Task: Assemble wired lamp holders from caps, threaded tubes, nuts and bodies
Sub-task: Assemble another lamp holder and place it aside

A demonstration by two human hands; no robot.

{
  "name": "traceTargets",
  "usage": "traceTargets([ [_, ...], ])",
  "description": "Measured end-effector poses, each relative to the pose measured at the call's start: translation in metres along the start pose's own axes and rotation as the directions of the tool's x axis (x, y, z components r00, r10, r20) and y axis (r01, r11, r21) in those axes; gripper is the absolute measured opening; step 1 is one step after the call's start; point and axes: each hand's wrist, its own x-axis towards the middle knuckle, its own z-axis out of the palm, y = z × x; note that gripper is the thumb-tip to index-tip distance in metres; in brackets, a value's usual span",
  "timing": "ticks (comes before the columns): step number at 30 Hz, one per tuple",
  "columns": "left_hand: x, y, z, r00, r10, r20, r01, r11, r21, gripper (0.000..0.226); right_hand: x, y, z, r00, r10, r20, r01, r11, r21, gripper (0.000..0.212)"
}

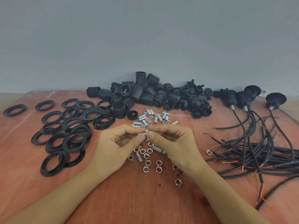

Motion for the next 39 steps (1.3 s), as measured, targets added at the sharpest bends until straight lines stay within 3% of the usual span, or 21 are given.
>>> traceTargets([
  [4, -0.001, 0.001, 0.0, 1.0, 0.026, 0.003, -0.026, 0.998, 0.051, 0.019, -0.001, -0.002, 0.003, 1.0, 0.006, 0.004, -0.005, 0.993, -0.118, 0.016],
  [8, -0.002, 0.002, 0.002, 1.0, 0.025, -0.013, -0.025, 0.998, 0.053, 0.018, -0.002, -0.003, 0.008, 0.998, 0.003, -0.07, -0.017, 0.98, -0.198, 0.046],
  [11, -0.002, 0.002, 0.002, 0.998, 0.025, -0.057, -0.023, 0.999, 0.039, 0.014, -0.002, -0.012, 0.008, 0.999, 0.026, -0.031, -0.031, 0.988, -0.152, 0.04],
  [15, -0.001, 0.003, 0.003, 0.997, 0.048, -0.066, -0.044, 0.997, 0.057, 0.015, -0.003, -0.014, 0.007, 0.997, 0.067, -0.031, -0.071, 0.977, -0.2, 0.059],
  [36, 0.0, 0.004, 0.004, 0.995, 0.053, -0.087, -0.049, 0.997, 0.052, 0.015, -0.004, -0.011, 0.008, 1.0, 0.02, -0.018, -0.023, 0.985, -0.17, 0.059],
  [39, 0.0, 0.005, 0.005, 0.994, 0.047, -0.094, -0.042, 0.997, 0.059, 0.015, -0.003, -0.011, 0.007, 0.998, -0.024, -0.052, 0.015, 0.987, -0.16, 0.049],
])
